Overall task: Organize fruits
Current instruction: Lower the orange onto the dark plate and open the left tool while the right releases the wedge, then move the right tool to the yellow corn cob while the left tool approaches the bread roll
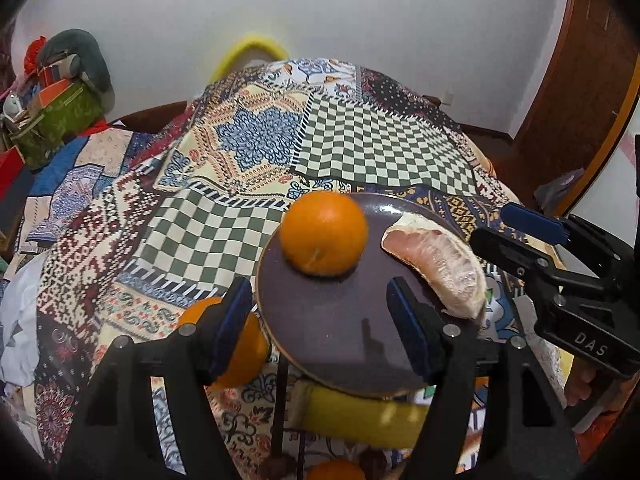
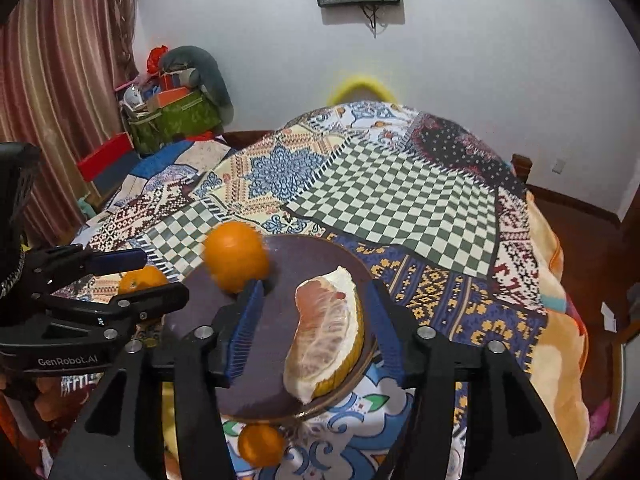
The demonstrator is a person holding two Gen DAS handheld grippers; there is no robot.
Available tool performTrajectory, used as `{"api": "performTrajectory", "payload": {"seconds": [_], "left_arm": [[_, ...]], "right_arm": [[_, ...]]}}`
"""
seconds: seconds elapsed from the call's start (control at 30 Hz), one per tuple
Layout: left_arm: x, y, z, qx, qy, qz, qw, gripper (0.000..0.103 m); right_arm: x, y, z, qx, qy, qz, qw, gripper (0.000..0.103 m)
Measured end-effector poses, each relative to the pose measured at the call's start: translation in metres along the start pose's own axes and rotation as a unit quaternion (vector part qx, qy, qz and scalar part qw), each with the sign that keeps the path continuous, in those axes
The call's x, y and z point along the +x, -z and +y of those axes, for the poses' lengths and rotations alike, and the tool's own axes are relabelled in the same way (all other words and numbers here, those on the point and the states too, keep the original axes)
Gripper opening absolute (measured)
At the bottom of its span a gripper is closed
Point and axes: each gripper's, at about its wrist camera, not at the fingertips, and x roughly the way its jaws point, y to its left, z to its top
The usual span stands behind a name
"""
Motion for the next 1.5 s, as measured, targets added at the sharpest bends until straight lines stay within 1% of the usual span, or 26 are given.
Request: {"api": "performTrajectory", "payload": {"seconds": [0.1, 0.27, 0.4, 0.5, 0.57, 0.7, 0.73, 0.77, 0.83, 0.87, 1.1, 1.3, 1.4, 1.5], "left_arm": [[-0.019, 0.003, 0.000, 0.000, -0.001, -0.013, 0.9999, 0.069], [-0.053, 0.013, 0.001, -0.001, -0.005, -0.033, 0.9994, 0.070], [-0.073, 0.026, 0.004, -0.002, -0.014, -0.039, 0.9992, 0.072], [-0.085, 0.038, 0.007, -0.004, -0.019, -0.038, 0.9991, 0.073], [-0.090, 0.046, 0.009, -0.004, -0.024, -0.035, 0.9991, 0.073], [-0.098, 0.068, 0.013, -0.006, -0.031, -0.024, 0.9992, 0.076], [-0.099, 0.074, 0.014, -0.006, -0.033, -0.020, 0.9992, 0.076], [-0.099, 0.081, 0.015, -0.006, -0.035, -0.015, 0.9992, 0.076], [-0.098, 0.094, 0.018, -0.006, -0.039, -0.004, 0.9992, 0.076], [-0.097, 0.101, 0.019, -0.007, -0.041, 0.001, 0.9991, 0.076], [-0.083, 0.139, 0.032, -0.018, -0.050, 0.039, 0.9978, 0.076], [-0.072, 0.159, 0.041, -0.025, -0.050, 0.063, 0.9964, 0.076], [-0.067, 0.165, 0.038, -0.015, -0.047, 0.070, 0.9963, 0.076], [-0.069, 0.169, 0.027, 0.007, -0.058, 0.064, 0.9963, 0.077]], "right_arm": [[-0.013, 0.000, 0.003, -0.002, 0.001, -0.008, 1.000, 0.055], [-0.041, 0.003, 0.011, -0.004, 0.008, -0.029, 1.000, 0.064], [-0.060, 0.008, 0.015, -0.001, 0.009, -0.037, 0.999, 0.065], [-0.073, 0.014, 0.020, -0.002, 0.015, -0.042, 0.999, 0.067], [-0.080, 0.018, 0.024, -0.003, 0.017, -0.044, 0.999, 0.070], [-0.093, 0.029, 0.030, -0.005, 0.019, -0.045, 0.999, 0.071], [-0.095, 0.033, 0.031, -0.004, 0.020, -0.043, 0.999, 0.072], [-0.097, 0.037, 0.033, -0.003, 0.020, -0.041, 0.999, 0.077], [-0.100, 0.047, 0.036, 0.001, 0.021, -0.038, 0.999, 0.082], [-0.100, 0.050, 0.037, 0.002, 0.021, -0.036, 0.999, 0.082], [-0.092, 0.087, 0.046, 0.004, 0.023, 0.005, 1.000, 0.082], [-0.076, 0.115, 0.056, -0.002, 0.018, 0.051, 0.999, 0.082], [-0.064, 0.124, 0.060, -0.002, 0.011, 0.072, 0.997, 0.082], [-0.056, 0.130, 0.065, -0.004, 0.006, 0.089, 0.996, 0.082]]}}
